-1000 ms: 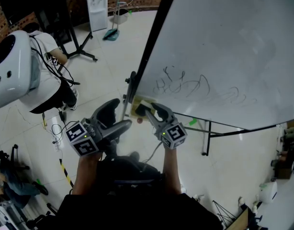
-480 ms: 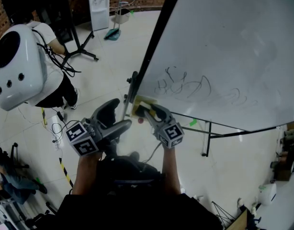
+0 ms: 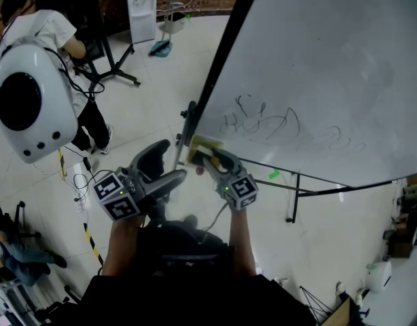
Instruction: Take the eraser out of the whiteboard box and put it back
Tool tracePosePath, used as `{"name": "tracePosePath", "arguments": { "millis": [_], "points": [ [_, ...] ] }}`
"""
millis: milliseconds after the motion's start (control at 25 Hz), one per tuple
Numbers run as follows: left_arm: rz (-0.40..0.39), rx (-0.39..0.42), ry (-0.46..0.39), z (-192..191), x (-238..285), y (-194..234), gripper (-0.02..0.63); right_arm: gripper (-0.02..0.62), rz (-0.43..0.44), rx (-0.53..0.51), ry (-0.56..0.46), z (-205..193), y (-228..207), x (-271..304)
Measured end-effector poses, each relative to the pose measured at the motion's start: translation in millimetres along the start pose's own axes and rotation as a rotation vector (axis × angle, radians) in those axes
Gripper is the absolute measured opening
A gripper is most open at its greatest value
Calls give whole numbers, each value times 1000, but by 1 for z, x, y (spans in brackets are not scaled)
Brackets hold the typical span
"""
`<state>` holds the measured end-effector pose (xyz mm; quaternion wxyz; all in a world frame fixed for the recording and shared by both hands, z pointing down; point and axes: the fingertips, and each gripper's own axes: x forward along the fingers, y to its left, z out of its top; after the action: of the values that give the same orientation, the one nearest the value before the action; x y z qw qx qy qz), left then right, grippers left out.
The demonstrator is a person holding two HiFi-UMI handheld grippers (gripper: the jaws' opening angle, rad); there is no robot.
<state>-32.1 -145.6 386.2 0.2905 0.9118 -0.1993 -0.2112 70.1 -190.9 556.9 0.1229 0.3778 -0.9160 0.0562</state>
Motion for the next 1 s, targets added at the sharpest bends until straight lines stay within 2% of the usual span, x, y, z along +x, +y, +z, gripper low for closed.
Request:
{"name": "tracePosePath", "arguments": {
  "millis": [480, 1000],
  "points": [
    [-1, -1, 5, -1, 2, -1, 428, 156, 4, -42, 48, -14, 4, 6],
    [-6, -2, 12, -3, 5, -4, 428, 160, 7, -35, 60, -21, 4, 6]
  ]
}}
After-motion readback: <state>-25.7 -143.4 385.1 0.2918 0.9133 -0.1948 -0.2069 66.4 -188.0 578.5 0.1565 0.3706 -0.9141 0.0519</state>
